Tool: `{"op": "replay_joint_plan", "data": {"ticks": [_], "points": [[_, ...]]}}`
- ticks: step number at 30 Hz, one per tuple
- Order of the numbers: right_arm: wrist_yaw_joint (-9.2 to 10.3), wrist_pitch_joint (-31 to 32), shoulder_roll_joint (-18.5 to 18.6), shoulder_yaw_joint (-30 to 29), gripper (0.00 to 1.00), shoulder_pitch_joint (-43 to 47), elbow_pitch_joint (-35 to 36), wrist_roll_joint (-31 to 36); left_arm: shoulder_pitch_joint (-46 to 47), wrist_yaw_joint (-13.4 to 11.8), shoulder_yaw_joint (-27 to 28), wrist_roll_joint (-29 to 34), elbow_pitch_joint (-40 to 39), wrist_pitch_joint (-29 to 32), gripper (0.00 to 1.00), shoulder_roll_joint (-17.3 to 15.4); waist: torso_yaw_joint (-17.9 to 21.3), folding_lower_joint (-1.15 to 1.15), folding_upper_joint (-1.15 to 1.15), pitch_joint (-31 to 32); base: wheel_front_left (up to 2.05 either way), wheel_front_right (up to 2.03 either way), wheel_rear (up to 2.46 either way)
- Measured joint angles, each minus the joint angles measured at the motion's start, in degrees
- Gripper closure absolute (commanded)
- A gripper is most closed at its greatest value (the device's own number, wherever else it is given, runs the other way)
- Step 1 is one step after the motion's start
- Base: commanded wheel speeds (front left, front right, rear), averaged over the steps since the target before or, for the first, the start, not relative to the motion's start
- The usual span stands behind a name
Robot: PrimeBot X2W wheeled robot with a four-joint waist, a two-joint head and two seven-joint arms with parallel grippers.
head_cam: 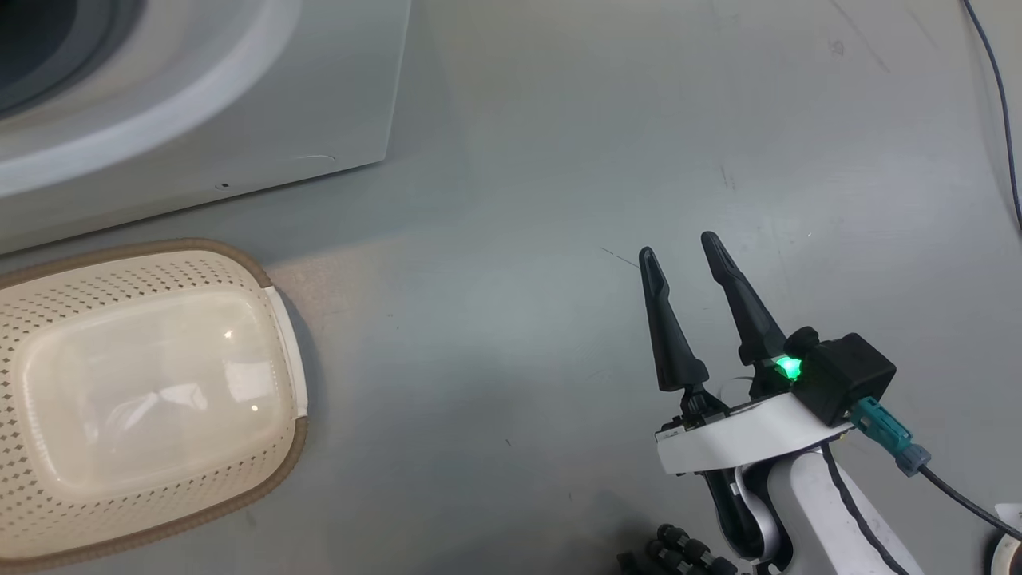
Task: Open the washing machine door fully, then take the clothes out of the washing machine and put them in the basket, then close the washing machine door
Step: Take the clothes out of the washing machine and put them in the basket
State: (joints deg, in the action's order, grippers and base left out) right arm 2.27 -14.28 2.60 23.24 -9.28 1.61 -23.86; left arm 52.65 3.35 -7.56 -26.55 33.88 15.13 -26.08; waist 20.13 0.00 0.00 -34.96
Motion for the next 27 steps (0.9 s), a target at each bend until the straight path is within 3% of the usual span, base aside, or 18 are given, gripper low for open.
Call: {"op": "replay_joint_plan", "data": {"ticks": [20,21,23,27], "points": [[1.93,0.0,-0.03,1.64,0.0,-1.08,0.22,-0.52,5.53,-0.02,-0.77,0.94,6.71,0.78,0.0,-1.09,3.31,0.0,0.0,-1.8,0.0,0.0,0.0],[1.94,0.0,-0.03,1.65,0.0,-1.09,0.24,-0.53,5.77,-0.01,-0.78,0.93,7.0,0.89,0.13,-0.97,3.35,0.0,0.0,-1.83,0.0,0.0,0.0],[1.98,0.0,-0.03,1.68,0.0,-1.13,0.24,-0.59,6.14,-0.01,-0.84,0.92,7.6,1.03,1.0,-0.66,3.38,0.0,0.0,-1.87,0.0,0.0,0.0],[2.0,0.0,-0.03,1.7,0.0,-1.33,0.24,-0.65,6.47,0.2,-1.05,0.86,8.56,1.0,1.0,-0.15,3.31,0.0,0.0,-1.87,0.0,0.0,0.0]]}}
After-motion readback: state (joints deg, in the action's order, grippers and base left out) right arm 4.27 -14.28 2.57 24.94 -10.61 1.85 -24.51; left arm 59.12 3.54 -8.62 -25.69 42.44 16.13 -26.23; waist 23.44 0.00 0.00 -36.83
